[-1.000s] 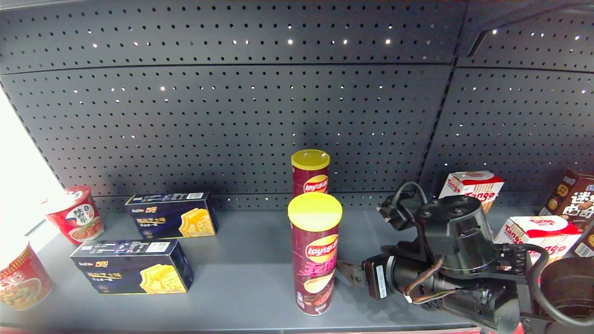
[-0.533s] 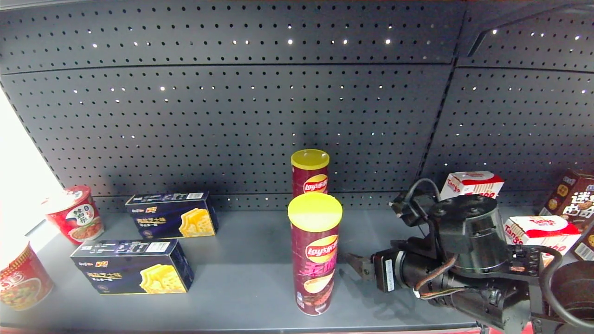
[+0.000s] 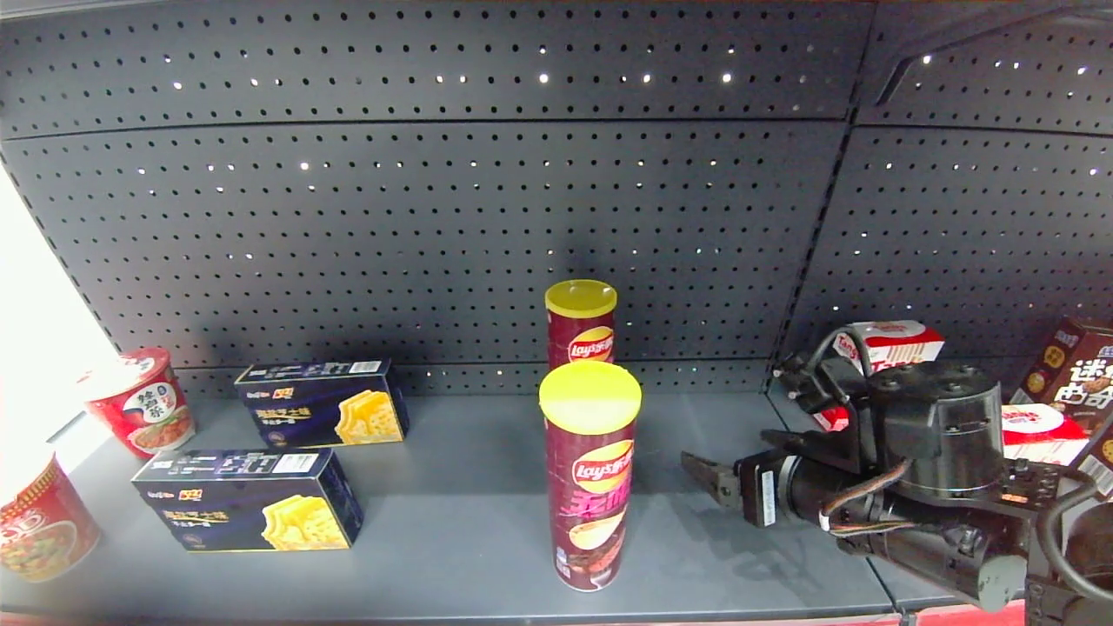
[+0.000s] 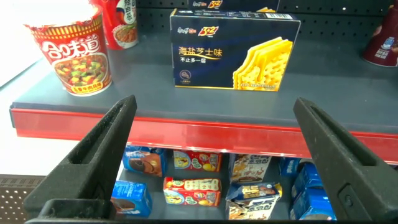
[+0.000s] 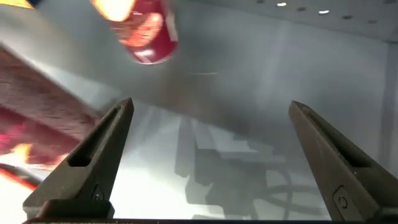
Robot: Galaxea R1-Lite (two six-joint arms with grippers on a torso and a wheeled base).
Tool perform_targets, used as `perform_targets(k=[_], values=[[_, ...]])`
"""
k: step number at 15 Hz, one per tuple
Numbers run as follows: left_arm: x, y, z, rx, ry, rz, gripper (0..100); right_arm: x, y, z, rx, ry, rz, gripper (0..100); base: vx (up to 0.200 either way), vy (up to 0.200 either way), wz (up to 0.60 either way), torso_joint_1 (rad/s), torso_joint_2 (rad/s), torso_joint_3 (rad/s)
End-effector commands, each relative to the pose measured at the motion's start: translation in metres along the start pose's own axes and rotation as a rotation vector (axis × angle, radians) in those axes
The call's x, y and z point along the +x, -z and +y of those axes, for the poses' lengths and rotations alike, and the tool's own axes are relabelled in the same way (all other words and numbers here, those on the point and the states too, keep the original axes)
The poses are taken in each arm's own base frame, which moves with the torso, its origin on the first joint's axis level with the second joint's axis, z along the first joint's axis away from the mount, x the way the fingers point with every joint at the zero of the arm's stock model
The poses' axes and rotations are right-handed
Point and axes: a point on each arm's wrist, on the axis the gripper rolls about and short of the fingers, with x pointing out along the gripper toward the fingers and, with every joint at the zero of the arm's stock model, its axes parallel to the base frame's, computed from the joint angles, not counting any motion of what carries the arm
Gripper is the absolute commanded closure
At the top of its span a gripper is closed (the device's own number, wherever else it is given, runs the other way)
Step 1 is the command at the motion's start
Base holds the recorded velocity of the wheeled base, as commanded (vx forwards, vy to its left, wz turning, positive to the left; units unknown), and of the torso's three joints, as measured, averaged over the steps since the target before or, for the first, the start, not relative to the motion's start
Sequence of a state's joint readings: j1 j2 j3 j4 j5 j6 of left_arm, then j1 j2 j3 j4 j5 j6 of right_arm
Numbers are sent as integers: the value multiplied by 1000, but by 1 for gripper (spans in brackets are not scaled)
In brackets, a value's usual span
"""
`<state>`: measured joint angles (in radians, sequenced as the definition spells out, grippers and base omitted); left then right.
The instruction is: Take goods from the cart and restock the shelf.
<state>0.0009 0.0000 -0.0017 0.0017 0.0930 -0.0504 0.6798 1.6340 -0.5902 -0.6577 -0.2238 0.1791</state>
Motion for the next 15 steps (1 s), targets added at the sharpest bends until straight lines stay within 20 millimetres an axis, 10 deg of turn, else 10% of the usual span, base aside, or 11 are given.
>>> perform_targets(k=[1,7,15], values=[[0,0,0,0,-1,0,0,-9,-7,-6,8,7,-34,0,0,0,0,0,0,0],[0,0,0,0,-1,0,0,-55,-29,-8,-2,-49,-174,0,0,0,0,0,0,0],[0,0,0,0,-1,0,0,-182,-15,-45,-15,-72,-342,0,0,0,0,0,0,0]])
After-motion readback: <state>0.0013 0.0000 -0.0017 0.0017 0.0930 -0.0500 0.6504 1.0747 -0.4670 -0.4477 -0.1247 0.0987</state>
